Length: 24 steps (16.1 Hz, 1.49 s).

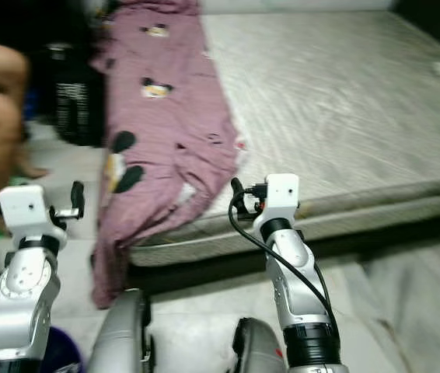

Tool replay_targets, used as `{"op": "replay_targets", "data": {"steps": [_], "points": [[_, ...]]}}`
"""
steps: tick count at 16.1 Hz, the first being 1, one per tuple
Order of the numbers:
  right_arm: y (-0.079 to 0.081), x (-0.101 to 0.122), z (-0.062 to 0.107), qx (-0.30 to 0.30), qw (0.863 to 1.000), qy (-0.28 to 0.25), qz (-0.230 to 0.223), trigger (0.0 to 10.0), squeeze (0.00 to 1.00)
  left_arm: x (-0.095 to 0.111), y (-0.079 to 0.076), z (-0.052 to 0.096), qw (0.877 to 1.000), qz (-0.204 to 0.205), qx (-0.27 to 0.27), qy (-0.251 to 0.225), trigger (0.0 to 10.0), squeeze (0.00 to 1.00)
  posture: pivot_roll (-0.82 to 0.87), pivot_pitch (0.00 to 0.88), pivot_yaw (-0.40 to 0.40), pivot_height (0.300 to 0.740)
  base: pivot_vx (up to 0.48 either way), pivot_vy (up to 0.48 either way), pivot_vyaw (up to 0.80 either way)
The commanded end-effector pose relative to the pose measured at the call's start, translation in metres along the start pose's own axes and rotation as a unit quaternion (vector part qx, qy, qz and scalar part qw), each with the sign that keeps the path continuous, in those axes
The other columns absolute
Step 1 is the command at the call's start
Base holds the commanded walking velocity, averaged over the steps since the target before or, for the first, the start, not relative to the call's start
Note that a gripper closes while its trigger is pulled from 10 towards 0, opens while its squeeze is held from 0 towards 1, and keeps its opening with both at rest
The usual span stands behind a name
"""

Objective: Clean up the room

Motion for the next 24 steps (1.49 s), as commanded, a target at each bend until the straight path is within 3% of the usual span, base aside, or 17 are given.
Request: {"op": "replay_targets", "data": {"steps": [1, 14, 24], "points": [[0.0011, 0.0036, -0.0003, 0.0, 1.0, -0.006, -0.002, 10.0, 0.0, -0.0005, 0.0024, 0.0008, 1.0, -0.002, 0.006, 0.003, 10.0, 0.0, 0.05, 0.083, -0.041, 0.601, 0.0, 0.0, 0.0], [0.0008, 0.0045, -0.0012, -0.002, 1.0, -0.007, -0.002, 10.0, 0.0, 0.0029, -0.0029, -0.0001, 1.0, 0.008, -0.009, -0.006, 10.0, 0.0, 0.05, 0.09, -0.04, 0.601, 0.242, 0.0, 0.0], [0.001, 0.0053, -0.0026, -0.002, 1.0, -0.006, -0.001, 10.0, 0.0, 0.0041, -0.0063, -0.0025, 1.0, 0.012, -0.019, -0.005, 10.0, 0.0, 0.05, 0.104, -0.039, 0.601, 0.404, 0.0, 0.0]]}}
Point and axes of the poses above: a point about 5 cm out from each wrist's last joint towards the gripper, its own z axis pointing back from the gripper into the wrist, its own x axis along the axis of the wrist's last joint, y = z × x, the point moved 1 cm from there along -z, pointing out of the wrist towards the gripper, and after that the axes turned 4 degrees about z, right-handed, at the moved point
